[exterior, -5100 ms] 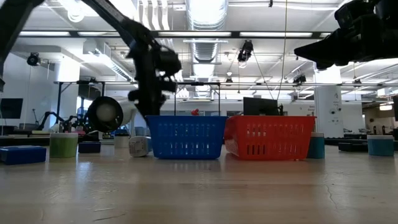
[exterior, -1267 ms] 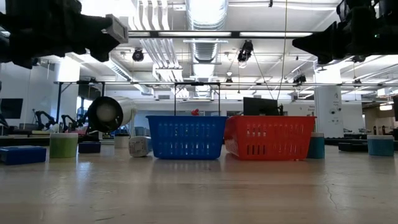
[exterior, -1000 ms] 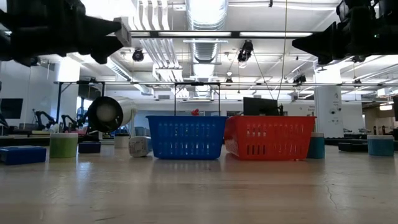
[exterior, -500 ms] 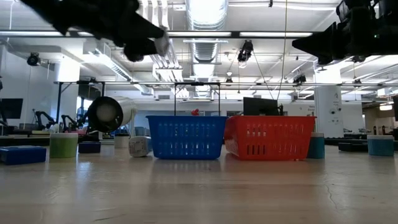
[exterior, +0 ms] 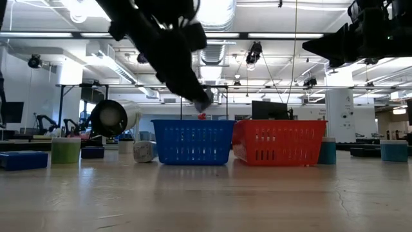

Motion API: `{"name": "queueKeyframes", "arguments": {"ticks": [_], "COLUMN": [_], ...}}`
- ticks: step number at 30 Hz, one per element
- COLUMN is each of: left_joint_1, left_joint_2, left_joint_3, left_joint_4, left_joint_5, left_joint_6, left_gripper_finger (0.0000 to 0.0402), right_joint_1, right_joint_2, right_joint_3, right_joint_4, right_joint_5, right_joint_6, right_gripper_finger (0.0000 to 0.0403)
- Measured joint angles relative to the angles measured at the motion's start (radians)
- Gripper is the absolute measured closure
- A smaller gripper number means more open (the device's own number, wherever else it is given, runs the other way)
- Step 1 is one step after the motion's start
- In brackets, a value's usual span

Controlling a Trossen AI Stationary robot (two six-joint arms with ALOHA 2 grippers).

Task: Sort adapters and digital timers
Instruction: Put the top white timer into the blue bin

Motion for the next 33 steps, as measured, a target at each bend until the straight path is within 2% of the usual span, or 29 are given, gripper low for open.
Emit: {"name": "queueKeyframes", "arguments": {"ticks": [9, 27, 33], "left_joint_1": [-0.006, -0.006, -0.006], "left_joint_2": [0.102, 0.169, 0.171], "left_joint_3": [0.043, 0.043, 0.043], "left_joint_4": [-0.082, -0.083, -0.080], "left_joint_5": [0.000, 0.000, 0.000], "left_joint_6": [0.000, -0.005, -0.004], "left_gripper_finger": [0.0114, 0.0113, 0.0063], "right_joint_1": [0.000, 0.000, 0.000], "right_joint_2": [0.000, 0.000, 0.000], "right_joint_3": [0.000, 0.000, 0.000], "right_joint_4": [0.000, 0.000, 0.000], "right_joint_5": [0.000, -0.001, -0.001], "right_joint_6": [-0.002, 0.000, 0.000], "right_gripper_finger": [0.0394, 0.0394, 0.0394]}}
